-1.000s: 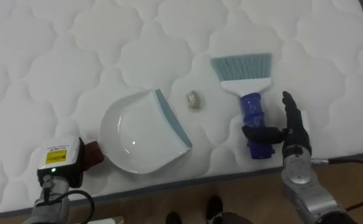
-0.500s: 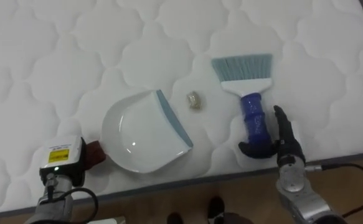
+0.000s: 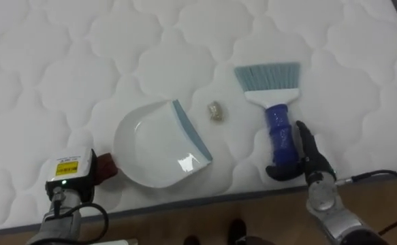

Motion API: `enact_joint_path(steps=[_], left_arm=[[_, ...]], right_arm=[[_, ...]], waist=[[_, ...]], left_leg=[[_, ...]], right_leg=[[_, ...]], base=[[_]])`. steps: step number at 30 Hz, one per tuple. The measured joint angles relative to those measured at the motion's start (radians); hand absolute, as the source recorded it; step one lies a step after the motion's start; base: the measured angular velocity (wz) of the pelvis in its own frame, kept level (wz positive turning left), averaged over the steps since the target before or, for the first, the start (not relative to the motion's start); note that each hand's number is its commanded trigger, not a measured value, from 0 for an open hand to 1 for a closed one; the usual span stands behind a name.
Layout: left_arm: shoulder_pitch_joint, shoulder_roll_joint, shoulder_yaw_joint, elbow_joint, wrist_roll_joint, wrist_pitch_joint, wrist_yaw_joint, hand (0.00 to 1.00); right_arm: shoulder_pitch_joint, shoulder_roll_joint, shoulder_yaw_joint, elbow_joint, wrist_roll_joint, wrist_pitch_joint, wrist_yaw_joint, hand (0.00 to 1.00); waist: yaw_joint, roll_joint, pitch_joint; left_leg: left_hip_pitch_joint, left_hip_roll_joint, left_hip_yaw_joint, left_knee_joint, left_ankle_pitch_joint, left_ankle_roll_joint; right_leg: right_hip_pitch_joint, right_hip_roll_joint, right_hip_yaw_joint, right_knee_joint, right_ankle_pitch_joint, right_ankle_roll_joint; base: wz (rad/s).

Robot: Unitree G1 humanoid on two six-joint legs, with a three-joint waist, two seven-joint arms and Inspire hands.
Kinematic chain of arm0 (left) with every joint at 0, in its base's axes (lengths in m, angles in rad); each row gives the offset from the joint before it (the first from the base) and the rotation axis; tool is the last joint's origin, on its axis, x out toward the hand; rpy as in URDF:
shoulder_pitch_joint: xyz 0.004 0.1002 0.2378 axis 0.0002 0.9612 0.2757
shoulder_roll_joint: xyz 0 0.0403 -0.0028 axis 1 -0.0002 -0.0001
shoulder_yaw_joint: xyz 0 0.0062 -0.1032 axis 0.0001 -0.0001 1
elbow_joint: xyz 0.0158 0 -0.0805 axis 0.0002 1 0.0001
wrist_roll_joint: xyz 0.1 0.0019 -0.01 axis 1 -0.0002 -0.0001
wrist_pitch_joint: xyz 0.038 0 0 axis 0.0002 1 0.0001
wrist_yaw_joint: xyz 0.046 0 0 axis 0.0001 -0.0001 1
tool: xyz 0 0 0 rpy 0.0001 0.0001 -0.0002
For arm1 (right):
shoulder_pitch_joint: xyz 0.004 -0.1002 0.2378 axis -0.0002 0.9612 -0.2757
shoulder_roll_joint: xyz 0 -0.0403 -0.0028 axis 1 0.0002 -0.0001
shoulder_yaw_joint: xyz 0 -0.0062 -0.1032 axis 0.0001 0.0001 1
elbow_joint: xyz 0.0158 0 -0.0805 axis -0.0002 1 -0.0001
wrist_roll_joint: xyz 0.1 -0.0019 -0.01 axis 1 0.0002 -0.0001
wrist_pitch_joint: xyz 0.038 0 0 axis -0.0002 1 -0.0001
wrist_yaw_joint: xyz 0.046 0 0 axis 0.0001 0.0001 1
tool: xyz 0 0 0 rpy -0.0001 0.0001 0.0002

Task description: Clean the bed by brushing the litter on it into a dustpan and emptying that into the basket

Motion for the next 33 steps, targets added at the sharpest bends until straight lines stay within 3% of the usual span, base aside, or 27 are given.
enact_joint_path(steps=[1,2,6,9,13,19,33], left_arm=[[0.0,0.0,0.0,0.0,0.0,0.0,-0.005,1.0],[0.0,0.0,0.0,0.0,0.0,0.0,-0.006,1.0],[0.0,0.0,-0.007,0.001,0.0,0.007,-0.008,1.0],[0.0,-0.001,-0.024,0.0,0.0,0.012,-0.007,1.0],[-0.001,0.0,-0.027,0.0,0.0,0.016,-0.007,1.0],[-0.009,-0.001,-0.034,0.001,-0.002,0.02,-0.007,1.0],[-0.017,-0.001,-0.033,0.001,0.001,0.02,-0.02,1.0]], right_arm=[[-0.001,0.0,0.0,0.011,-0.027,0.0,-0.002,0.99],[-0.003,0.0,0.0,0.018,-0.041,0.0,-0.005,1.0],[-0.035,-0.015,0.0,0.069,-0.071,0.005,-0.051,1.0],[-0.05,-0.038,0.0,0.081,-0.071,0.031,-0.053,1.0],[-0.056,-0.04,0.002,0.1,-0.071,0.067,-0.063,1.0],[-0.041,-0.037,0.002,0.134,-0.051,0.089,-0.041,1.0],[-0.033,-0.037,-0.003,0.155,-0.004,0.088,-0.029,1.0]], waist=[[-0.002,0.0,-0.0001],[-0.002,0.0,-0.0001],[-0.002,-0.001,-0.0005],[-0.001,-0.001,-0.0007],[-0.001,-0.001,-0.0008],[-0.001,-0.002,-0.0004],[-0.002,-0.002,-0.0002]], left_leg=[[0.0,0.0,0.0,0.0,0.0,0.0],[0.0,0.0,-0.001,-0.001,0.0,0.0],[0.004,-0.001,-0.001,-0.005,0.001,0.0],[0.017,-0.001,-0.006,-0.011,0.001,-0.001],[0.019,0.0,-0.006,-0.013,0.002,-0.002],[0.015,0.0,-0.007,-0.01,0.002,-0.002],[0.009,0.0,-0.012,-0.008,0.003,-0.002]], right_leg=[[0.0,0.0,-0.001,0.0,0.0,0.0],[0.0,0.0,-0.001,0.0,0.0,0.0],[0.003,0.0,-0.002,0.0,0.0,0.0],[0.015,0.001,-0.003,-0.003,0.0,0.0],[0.016,0.002,-0.003,-0.002,0.0,0.0],[0.015,0.001,-0.003,-0.002,0.0,0.0],[0.013,0.0,-0.005,-0.001,0.0,0.0]], base=[[0.0],[0.0],[0.0],[0.03],[0.0],[0.0],[0.01]])
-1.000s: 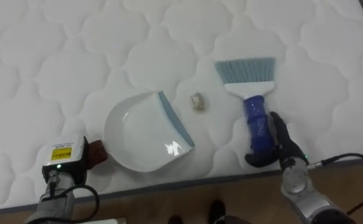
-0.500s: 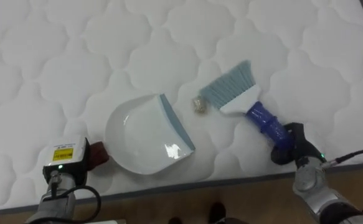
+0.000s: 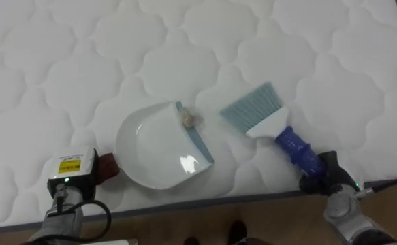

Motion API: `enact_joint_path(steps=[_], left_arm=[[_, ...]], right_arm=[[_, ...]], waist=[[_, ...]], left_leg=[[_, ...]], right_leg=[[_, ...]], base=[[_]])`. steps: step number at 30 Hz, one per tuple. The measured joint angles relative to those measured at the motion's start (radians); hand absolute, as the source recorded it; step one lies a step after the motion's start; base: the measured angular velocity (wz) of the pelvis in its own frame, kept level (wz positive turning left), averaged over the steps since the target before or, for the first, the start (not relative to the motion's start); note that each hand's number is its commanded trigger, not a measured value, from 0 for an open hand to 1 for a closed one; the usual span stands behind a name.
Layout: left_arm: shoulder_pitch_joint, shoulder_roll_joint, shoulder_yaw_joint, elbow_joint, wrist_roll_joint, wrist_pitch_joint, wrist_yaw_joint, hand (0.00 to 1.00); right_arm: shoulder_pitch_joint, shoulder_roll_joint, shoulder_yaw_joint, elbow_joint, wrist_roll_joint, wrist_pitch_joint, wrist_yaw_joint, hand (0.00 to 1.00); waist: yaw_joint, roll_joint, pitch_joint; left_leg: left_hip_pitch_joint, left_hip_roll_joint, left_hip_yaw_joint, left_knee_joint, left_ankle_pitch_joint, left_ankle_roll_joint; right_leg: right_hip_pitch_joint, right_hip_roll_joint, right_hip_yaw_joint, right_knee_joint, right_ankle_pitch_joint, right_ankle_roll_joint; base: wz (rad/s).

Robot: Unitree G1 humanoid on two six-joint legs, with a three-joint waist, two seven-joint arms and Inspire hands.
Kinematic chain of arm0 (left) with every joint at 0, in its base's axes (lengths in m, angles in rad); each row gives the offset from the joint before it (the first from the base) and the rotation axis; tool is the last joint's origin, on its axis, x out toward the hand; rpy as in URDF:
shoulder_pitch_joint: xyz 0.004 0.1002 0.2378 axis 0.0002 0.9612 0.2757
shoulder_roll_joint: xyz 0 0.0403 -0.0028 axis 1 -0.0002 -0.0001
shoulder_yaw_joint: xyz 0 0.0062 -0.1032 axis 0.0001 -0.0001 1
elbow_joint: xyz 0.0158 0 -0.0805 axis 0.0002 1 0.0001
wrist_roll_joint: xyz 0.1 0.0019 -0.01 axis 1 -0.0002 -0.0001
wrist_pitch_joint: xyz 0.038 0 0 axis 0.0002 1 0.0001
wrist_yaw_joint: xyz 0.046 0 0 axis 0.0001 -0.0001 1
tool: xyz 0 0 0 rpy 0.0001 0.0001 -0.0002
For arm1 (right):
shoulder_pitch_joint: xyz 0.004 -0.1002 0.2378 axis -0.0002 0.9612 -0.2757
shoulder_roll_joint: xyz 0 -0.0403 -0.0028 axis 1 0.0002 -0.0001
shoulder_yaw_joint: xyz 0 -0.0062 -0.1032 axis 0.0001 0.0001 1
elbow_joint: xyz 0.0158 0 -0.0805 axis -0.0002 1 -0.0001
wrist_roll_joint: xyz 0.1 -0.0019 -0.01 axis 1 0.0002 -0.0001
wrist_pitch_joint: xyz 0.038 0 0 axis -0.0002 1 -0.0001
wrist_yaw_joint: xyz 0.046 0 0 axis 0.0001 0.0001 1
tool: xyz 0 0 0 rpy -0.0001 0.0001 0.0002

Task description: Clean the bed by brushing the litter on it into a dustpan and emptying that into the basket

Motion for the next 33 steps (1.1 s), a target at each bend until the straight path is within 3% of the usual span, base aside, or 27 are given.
enact_joint_path(steps=[11,15,19,21,25,28,33], left_arm=[[0.007,0.0,-0.001,-0.002,0.006,0.0,0.027,1.0],[0.006,0.013,-0.002,-0.023,0.012,0.0,0.034,1.0],[-0.027,0.045,-0.046,-0.025,0.024,0.015,0.046,1.0],[-0.03,0.064,-0.046,-0.037,0.04,0.03,0.051,1.0],[-0.043,0.104,-0.047,-0.038,0.044,0.039,0.071,1.0],[-0.053,0.11,-0.065,-0.04,0.045,0.053,0.086,1.0],[-0.059,0.135,-0.07,-0.052,0.052,0.074,0.091,1.0]], right_arm=[[-0.002,-0.003,-0.02,0.024,-0.056,0.0,-0.004,1.0],[-0.013,-0.01,-0.019,0.031,-0.114,0.006,-0.009,1.0],[-0.033,-0.065,-0.017,0.061,-0.259,0.028,-0.013,1.0],[-0.06,-0.096,-0.017,0.078,-0.327,0.052,-0.025,1.0],[-0.102,-0.184,0.018,0.076,-0.465,0.098,-0.054,1.0],[-0.13,-0.248,0.082,0.076,-0.534,0.126,-0.08,1.0],[-0.192,-0.264,0.105,0.076,-0.729,0.155,-0.101,1.0]], waist=[[0.0,-0.001,-0.0008],[0.013,-0.018,-0.0034],[0.028,-0.045,0.0015],[0.03,-0.061,0.0095],[0.036,-0.114,0.0085],[0.055,-0.128,0.0097],[0.06,-0.151,0.0114]], left_leg=[[-0.001,-0.001,0.0,0.0,0.0,0.0],[-0.01,-0.003,0.011,0.002,0.001,0.001],[-0.019,-0.004,0.009,0.026,0.002,0.002],[-0.023,-0.004,0.009,0.031,0.002,0.002],[-0.052,-0.006,0.01,0.035,0.002,0.003],[-0.063,-0.002,0.011,0.046,0.002,0.003],[-0.074,0.002,0.01,0.051,0.006,-0.002]], right_leg=[[-0.004,-0.001,0.002,0.004,0.0,0.0],[-0.032,-0.006,0.013,0.031,0.0,0.0],[-0.037,-0.014,0.005,0.046,-0.002,-0.002],[-0.038,-0.016,0.005,0.05,-0.002,-0.002],[-0.064,-0.019,0.002,0.053,0.0,-0.008],[-0.068,-0.019,-0.006,0.049,0.004,-0.015],[-0.075,-0.02,-0.022,0.048,0.009,-0.022]], base=[[0.0],[-0.05],[0.02],[0.0],[0.02],[0.0],[0.0]])
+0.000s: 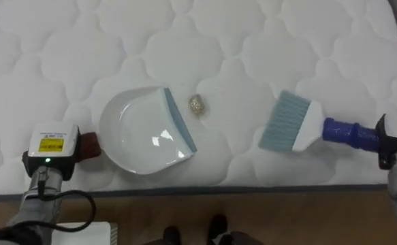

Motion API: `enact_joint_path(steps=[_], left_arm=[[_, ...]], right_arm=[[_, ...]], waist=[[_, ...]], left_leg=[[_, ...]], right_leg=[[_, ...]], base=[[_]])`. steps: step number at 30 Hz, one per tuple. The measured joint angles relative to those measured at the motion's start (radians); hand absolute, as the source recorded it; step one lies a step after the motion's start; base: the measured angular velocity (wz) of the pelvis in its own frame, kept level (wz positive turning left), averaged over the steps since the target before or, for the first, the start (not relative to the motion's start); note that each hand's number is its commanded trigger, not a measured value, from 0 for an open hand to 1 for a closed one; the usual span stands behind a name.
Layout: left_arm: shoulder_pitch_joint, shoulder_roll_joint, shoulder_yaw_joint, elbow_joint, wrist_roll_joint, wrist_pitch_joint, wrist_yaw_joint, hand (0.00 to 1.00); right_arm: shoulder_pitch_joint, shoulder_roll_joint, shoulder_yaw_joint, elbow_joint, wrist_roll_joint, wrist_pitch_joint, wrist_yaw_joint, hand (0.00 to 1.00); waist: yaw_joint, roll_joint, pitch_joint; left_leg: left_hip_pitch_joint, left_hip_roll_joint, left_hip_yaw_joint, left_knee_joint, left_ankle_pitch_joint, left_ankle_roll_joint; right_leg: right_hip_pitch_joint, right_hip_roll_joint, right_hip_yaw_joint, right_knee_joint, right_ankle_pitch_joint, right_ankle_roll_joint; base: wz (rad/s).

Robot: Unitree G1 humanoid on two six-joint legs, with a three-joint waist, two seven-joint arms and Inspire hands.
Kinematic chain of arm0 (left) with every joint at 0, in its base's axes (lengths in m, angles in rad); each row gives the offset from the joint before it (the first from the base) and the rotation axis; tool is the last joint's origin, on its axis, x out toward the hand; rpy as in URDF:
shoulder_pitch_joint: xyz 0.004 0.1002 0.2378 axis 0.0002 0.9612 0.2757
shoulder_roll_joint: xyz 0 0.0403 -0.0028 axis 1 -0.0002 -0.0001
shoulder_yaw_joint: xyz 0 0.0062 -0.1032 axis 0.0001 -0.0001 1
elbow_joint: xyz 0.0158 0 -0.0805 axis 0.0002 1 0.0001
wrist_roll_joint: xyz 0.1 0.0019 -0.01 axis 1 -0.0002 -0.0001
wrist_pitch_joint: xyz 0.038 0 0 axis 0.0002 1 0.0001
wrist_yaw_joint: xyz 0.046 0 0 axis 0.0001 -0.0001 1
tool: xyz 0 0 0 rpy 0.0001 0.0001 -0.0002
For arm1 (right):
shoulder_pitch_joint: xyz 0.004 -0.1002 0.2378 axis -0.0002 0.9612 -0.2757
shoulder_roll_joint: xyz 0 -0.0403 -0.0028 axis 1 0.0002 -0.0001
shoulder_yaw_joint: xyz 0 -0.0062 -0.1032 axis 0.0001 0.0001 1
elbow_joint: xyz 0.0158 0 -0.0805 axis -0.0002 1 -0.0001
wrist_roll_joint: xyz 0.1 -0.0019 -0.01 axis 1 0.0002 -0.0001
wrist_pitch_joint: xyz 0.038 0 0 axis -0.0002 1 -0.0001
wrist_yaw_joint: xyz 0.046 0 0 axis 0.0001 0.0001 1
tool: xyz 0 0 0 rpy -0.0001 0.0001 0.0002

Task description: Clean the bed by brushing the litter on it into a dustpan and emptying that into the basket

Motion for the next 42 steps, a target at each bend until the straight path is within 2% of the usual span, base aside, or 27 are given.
enact_joint_path(steps=[3,7,12,15,18,22,26,33,35,37,42], left_arm=[[-0.002,0.008,0.0,-0.008,0.001,0.0,-0.001,1.0],[-0.007,0.011,0.0,-0.017,0.009,0.005,-0.001,1.0],[-0.008,0.017,0.005,-0.027,0.034,0.008,0.001,1.0],[-0.012,0.02,0.006,-0.036,0.069,0.014,0.002,1.0],[-0.004,0.032,0.006,-0.065,0.079,0.031,0.001,1.0],[-0.001,0.038,0.006,-0.076,0.079,0.031,-0.001,1.0],[0.002,0.039,0.003,-0.087,0.078,0.034,-0.002,1.0],[0.007,0.039,0.001,-0.086,0.071,0.035,-0.002,1.0],[0.007,0.039,-0.002,-0.085,0.066,0.035,-0.002,1.0],[0.01,0.037,-0.005,-0.081,0.064,0.036,-0.004,1.0],[0.009,0.01,0.003,-0.087,0.064,0.043,-0.001,1.0]], right_arm=[[-0.028,-0.026,0.021,-0.005,-0.091,0.012,-0.001,1.0],[-0.05,-0.051,0.026,-0.039,-0.205,0.024,-0.014,1.0],[-0.128,-0.057,0.062,-0.051,-0.323,0.043,-0.02,1.0],[-0.131,-0.058,0.075,-0.085,-0.376,0.071,-0.018,1.0],[-0.132,-0.058,0.088,-0.126,-0.441,0.095,-0.017,1.0],[-0.154,-0.057,0.105,-0.156,-0.504,0.098,-0.018,1.0],[-0.169,-0.057,0.139,-0.162,-0.506,0.098,-0.031,1.0],[-0.167,-0.048,0.164,-0.163,-0.499,0.098,-0.113,1.0],[-0.167,-0.04,0.175,-0.163,-0.497,0.1,-0.131,1.0],[-0.167,-0.005,0.176,-0.164,-0.491,0.115,-0.14,1.0],[-0.166,0.019,0.176,-0.189,-0.507,0.13,-0.143,1.0]], waist=[[0.006,-0.009,0.0014],[0.022,-0.025,0.0079],[0.028,-0.034,0.0072],[0.046,-0.046,0.0073],[0.048,-0.064,0.0073],[0.051,-0.075,0.0077],[0.053,-0.076,0.0078],[0.051,-0.075,0.009],[0.051,-0.071,0.0114],[0.055,-0.063,0.0198],[0.078,-0.058,0.0228]], left_leg=[[-0.005,0.001,0.001,0.003,0.001,0.0],[-0.009,0.004,0.002,0.011,0.001,0.0],[-0.015,0.005,0.002,0.012,0.001,0.0],[-0.014,0.008,0.001,0.012,0.002,-0.001],[-0.015,0.009,-0.002,0.011,0.002,-0.001],[-0.013,0.008,-0.002,0.01,0.002,-0.001],[-0.008,0.007,-0.002,0.009,0.002,-0.001],[0.006,0.008,-0.006,-0.002,0.002,-0.001],[0.008,0.009,-0.009,-0.002,0.002,-0.001],[0.024,0.017,-0.01,-0.011,0.001,-0.002],[0.021,0.017,-0.011,-0.023,0.002,-0.003]], right_leg=[[-0.005,0.0,0.0,0.003,0.001,-0.001],[-0.006,0.002,0.0,0.002,0.001,-0.001],[-0.005,0.005,-0.002,-0.009,0.002,-0.004],[-0.002,0.006,-0.008,-0.011,0.002,-0.004],[-0.001,0.004,-0.025,-0.012,0.002,-0.004],[0.002,0.001,-0.029,-0.014,0.002,-0.004],[0.008,0.002,-0.03,-0.02,0.002,-0.004],[0.027,0.007,-0.032,-0.034,0.002,-0.004],[0.036,0.012,-0.032,-0.048,0.003,-0.004],[0.064,0.028,-0.032,-0.083,0.018,-0.003],[0.062,0.032,-0.033,-0.101,0.026,-0.002]], base=[[-0.01],[-0.02],[0.0],[0.0],[0.01],[0.0],[0.0],[0.0],[0.02],[-0.05],[-0.02]])
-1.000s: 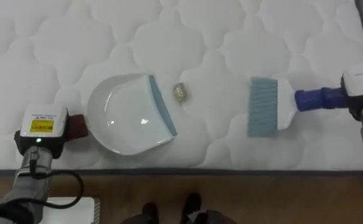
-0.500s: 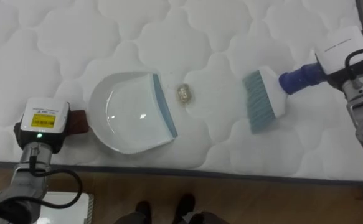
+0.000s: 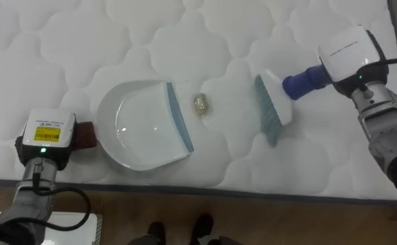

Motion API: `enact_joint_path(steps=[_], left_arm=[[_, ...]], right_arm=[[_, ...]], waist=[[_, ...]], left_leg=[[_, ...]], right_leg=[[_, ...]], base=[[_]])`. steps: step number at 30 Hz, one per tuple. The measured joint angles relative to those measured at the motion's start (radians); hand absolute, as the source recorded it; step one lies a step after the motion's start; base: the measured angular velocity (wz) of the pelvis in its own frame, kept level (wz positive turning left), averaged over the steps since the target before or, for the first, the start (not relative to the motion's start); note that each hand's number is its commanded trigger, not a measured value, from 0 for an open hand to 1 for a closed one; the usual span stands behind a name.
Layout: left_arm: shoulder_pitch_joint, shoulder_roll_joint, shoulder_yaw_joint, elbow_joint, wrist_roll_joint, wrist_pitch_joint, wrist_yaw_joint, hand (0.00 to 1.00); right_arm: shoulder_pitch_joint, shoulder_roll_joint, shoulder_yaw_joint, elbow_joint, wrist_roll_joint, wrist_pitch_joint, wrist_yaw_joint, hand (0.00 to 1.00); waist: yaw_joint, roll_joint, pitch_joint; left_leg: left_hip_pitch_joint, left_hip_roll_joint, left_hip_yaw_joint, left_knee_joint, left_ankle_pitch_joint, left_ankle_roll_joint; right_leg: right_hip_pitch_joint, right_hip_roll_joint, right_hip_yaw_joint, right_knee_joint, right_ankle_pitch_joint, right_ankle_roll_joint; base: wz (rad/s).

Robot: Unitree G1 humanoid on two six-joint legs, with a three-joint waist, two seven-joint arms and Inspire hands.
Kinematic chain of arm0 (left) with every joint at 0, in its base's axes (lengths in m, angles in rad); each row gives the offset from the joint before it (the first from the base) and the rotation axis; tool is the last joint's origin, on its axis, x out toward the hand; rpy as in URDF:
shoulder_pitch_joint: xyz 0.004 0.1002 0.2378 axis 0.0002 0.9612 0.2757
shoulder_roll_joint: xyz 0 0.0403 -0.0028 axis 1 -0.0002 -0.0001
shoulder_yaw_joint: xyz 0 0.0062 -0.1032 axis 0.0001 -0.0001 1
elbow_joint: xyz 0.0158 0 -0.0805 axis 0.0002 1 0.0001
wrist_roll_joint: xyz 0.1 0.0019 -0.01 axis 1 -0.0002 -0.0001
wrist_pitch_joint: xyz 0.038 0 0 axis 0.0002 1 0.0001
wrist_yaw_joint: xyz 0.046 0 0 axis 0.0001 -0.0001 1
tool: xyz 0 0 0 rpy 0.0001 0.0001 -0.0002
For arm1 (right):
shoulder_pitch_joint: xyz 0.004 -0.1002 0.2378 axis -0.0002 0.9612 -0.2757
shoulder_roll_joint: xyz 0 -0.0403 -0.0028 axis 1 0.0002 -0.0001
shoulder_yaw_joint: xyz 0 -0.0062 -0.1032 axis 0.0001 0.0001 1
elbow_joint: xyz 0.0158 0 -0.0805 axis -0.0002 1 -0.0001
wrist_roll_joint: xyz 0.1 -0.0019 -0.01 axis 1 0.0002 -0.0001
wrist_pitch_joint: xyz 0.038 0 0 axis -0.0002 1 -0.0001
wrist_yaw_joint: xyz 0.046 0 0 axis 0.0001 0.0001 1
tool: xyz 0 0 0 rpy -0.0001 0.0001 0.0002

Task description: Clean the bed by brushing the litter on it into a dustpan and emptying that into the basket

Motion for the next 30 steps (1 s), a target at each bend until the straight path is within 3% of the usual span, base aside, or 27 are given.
enact_joint_path(steps=[5,15,24,30], left_arm=[[-0.001,-0.014,-0.001,-0.019,0.001,0.0,-0.008,1.0],[-0.006,-0.055,-0.001,-0.019,-0.037,0.0,-0.075,1.0],[-0.006,-0.08,0.0,-0.017,-0.067,0.017,-0.1,1.0],[-0.008,-0.087,-0.003,-0.016,-0.066,0.023,-0.118,1.0]], right_arm=[[0.015,0.021,0.001,-0.029,-0.001,-0.002,0.0,1.0],[0.094,0.059,0.001,-0.094,0.033,0.0,0.019,1.0],[0.12,0.113,-0.001,-0.131,0.05,0.013,0.026,1.0],[0.121,0.173,-0.002,-0.156,0.068,-0.003,0.036,1.0]], waist=[[0.01,0.014,0.0032],[0.022,0.052,0.0005],[0.021,0.058,-0.0023],[0.017,0.072,-0.0091]], left_leg=[[-0.002,0.0,-0.019,0.003,0.0,-0.001],[0.002,-0.001,-0.019,-0.001,0.001,-0.001],[0.006,0.0,-0.02,-0.002,0.005,-0.007],[0.007,-0.002,-0.021,-0.003,0.006,-0.007]], right_leg=[[0.01,0.001,-0.022,-0.016,0.0,0.0],[0.017,0.001,-0.019,-0.014,-0.001,0.001],[0.019,0.002,-0.019,-0.009,0.0,0.0],[0.018,0.0,-0.02,-0.009,0.0,0.0]], base=[[0.1],[0.01],[0.0],[0.0]])
